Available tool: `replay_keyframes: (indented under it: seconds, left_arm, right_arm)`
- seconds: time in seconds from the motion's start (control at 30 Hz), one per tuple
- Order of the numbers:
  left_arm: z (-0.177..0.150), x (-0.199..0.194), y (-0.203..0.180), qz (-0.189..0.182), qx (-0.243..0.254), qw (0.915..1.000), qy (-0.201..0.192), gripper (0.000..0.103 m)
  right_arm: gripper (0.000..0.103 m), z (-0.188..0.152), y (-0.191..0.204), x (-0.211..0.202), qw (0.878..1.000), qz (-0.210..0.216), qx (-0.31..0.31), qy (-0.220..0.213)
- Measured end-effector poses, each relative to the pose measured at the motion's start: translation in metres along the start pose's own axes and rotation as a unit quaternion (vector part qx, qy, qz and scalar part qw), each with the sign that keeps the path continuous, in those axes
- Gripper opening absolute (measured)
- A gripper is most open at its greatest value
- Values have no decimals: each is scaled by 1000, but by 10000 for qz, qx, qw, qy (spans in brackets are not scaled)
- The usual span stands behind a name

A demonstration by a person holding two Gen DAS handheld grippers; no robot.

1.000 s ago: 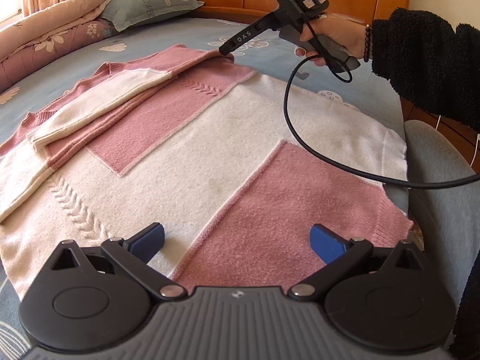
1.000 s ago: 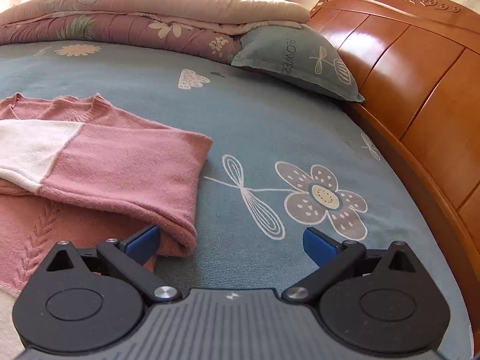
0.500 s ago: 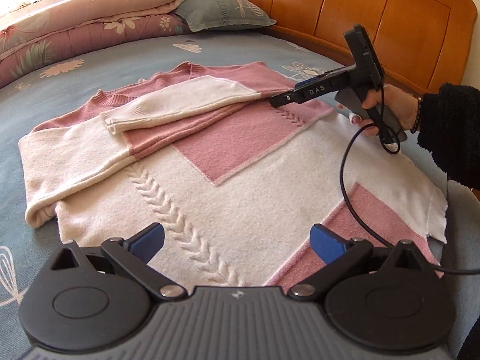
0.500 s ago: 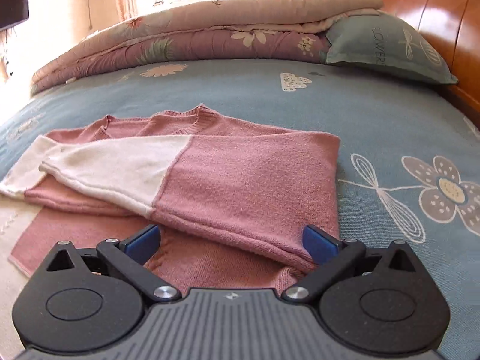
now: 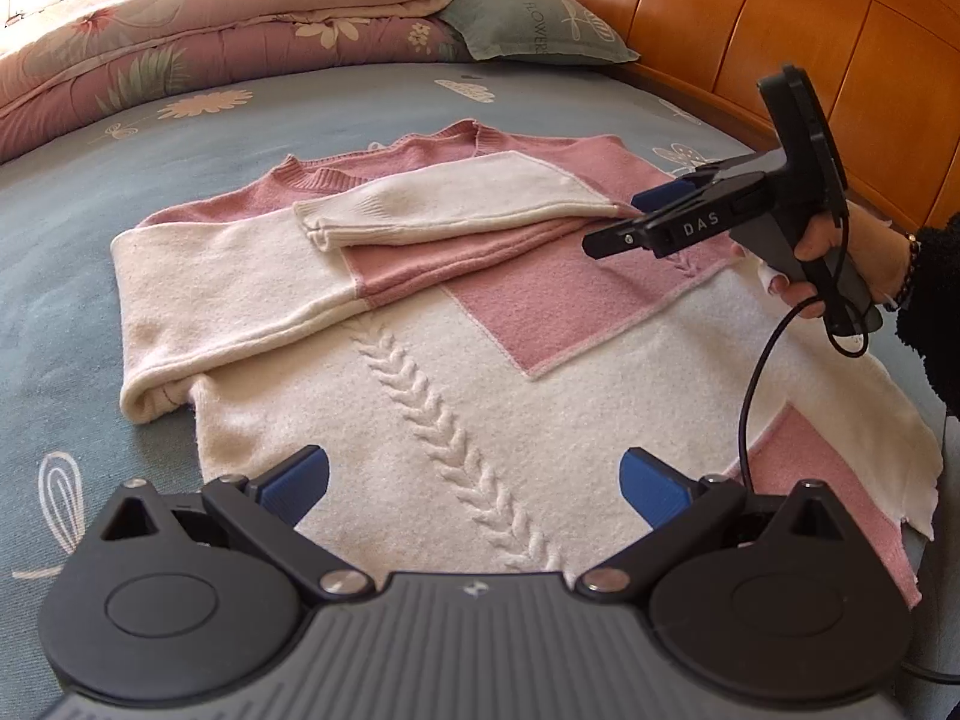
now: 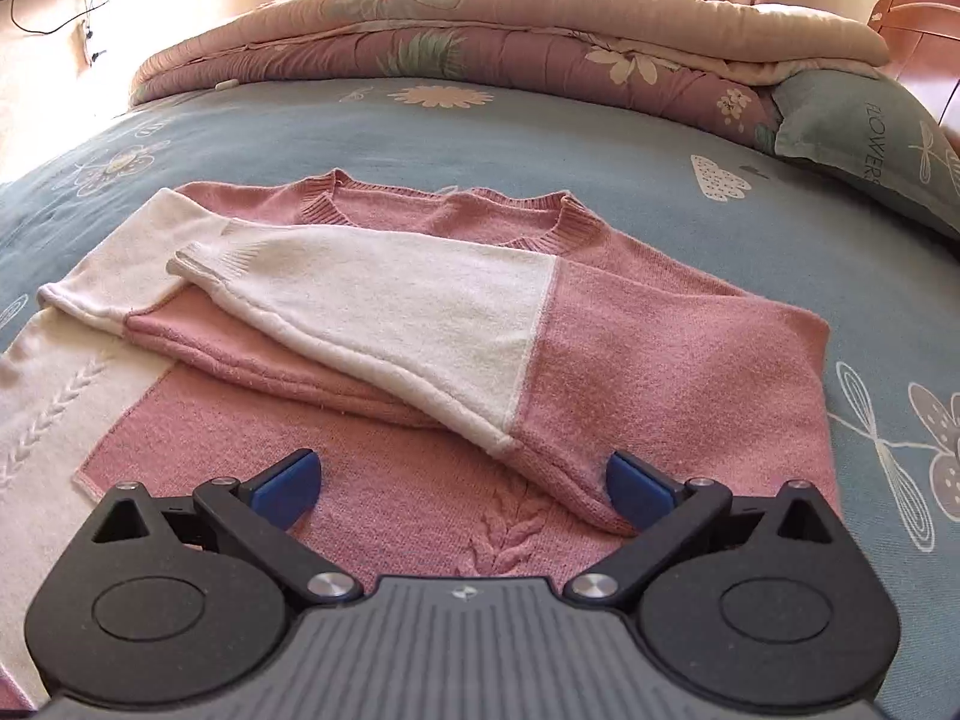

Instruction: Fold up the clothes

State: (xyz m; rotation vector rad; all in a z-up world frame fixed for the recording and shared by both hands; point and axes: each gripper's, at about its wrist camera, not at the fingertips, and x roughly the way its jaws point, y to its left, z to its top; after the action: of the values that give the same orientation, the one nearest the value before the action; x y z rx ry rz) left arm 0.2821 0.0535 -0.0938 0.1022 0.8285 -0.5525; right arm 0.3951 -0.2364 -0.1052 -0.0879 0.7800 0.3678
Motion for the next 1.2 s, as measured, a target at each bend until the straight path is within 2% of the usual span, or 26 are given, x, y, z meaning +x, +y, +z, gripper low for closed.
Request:
replay_keyframes:
  seconds: [0.07,0.13,0.2,0.27,0.37,0.47,0.57,0.7,0.83,0.9,0.97,1.07,1.2]
  left_arm:
    - [0,1,1,33,-31,10000,3,102]
    - [0,2,4,56,-84,9999,12,102]
    - [-1,3,6,100,-159,9998,41,102]
    - [-1,5,8,127,-218,9996,88,102]
    - [-1,5,8,127,-242,9996,98,102]
    - [-1,4,6,96,-239,9996,62,102]
    - [0,4,1,92,-236,9997,11,102]
    - [-1,12,-2,87,-202,9997,103,102]
    - [-1,19,-4,151,-95,9997,158,102]
    - [-1,19,-3,134,-124,9997,140,102]
    - [-2,19,-2,133,-130,9997,132,102]
    - [-2,19,-4,163,-95,9997,139,102]
    - [-3,21,-6,210,-13,9997,152,102]
  right_arm:
    - [103,14,1,-3,9993,254,148,-249]
    - [103,26,6,2,9987,324,98,-375]
    - [103,29,9,21,9994,339,76,-81]
    - [103,17,12,28,9995,320,65,6]
    - [103,7,12,12,9991,424,1,-30]
    - [103,20,-12,-8,9972,528,479,-223]
    - [103,37,-58,-17,9909,29,1201,-606]
    - [103,41,-125,5,9679,-141,2434,-607]
    - [103,34,-158,34,9547,-60,2931,-503]
    - [103,30,-163,45,9539,-229,2947,-523]
    - [103,33,-164,44,9523,-643,2933,-551]
    - [103,33,-161,32,9480,-456,2985,-1007]
    - [103,44,-147,41,9601,-89,2632,-945]
